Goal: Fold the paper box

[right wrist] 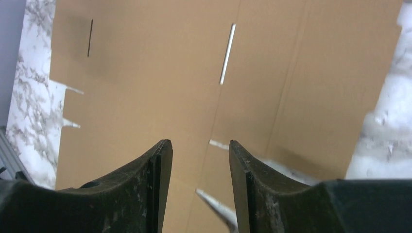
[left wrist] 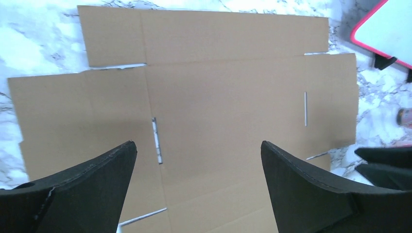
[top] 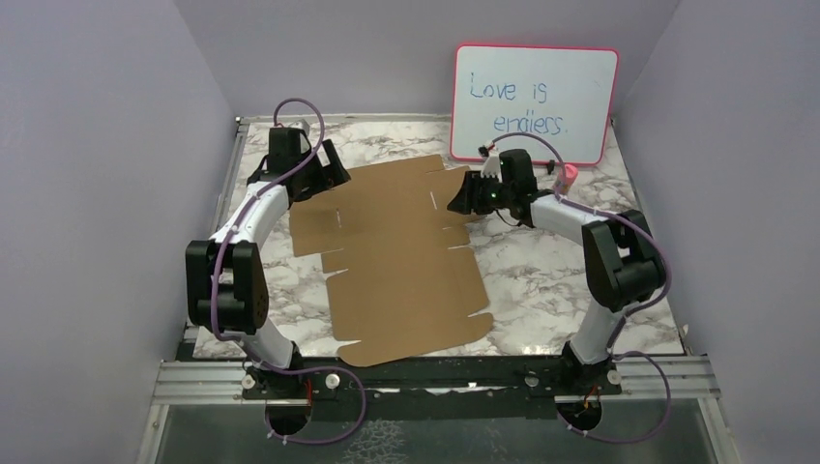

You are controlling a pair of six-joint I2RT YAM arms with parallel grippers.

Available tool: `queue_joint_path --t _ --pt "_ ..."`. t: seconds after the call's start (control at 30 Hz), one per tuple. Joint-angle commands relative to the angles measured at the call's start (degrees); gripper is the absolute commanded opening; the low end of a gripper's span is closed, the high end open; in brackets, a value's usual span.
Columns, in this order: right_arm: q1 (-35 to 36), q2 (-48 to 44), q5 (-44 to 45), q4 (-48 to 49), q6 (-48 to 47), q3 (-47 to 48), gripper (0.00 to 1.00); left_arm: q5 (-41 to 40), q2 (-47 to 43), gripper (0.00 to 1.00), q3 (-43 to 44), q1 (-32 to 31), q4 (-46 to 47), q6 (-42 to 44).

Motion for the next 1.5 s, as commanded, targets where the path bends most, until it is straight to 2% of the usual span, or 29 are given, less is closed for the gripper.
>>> queue_joint_path --t 0.0,0.2,0.4,0.7,0.87,1.0,1.23,1.47 --pt "0.5 6.8 -2.6 3.7 0.3 5.7 0.54 0.6 1.1 0.99 1.0 0.9 -4.1 5.7" --pt "1.5 13.4 -5.1 4.3 1.4 9.7 0.58 0.1 1.9 0.99 0.7 1.1 -5.8 8.8" --pt "1.6 15.8 -6.0 5.6 2.1 7.0 0.58 -0.4 1.5 0.99 0.8 1.6 -6.4 9.5" --pt "1.5 10.2 -4.2 2.0 -1.6 -1.5 0.61 0.1 2.0 0.99 0.7 1.6 -6.6 9.4" --pt "1.4 3.5 -1.4 1.0 -2.1 -8.7 0.63 1.3 2.4 0.99 0.9 1.6 -6.5 9.2" --pt "1.0 -1.6 1.2 -0.9 -3.3 -10.8 0.65 3.0 3.6 0.99 1.7 1.6 -6.5 9.2" --pt "0.9 -6.2 2.7 -2.0 -3.5 -5.2 0.7 5.0 8.2 0.99 7.4 2.7 -6.4 8.8" --pt "0.3 -0.6 6.0 -1.2 -3.6 5.3 0.79 9.2 19.1 0.99 19.4 6.0 -6.2 9.5"
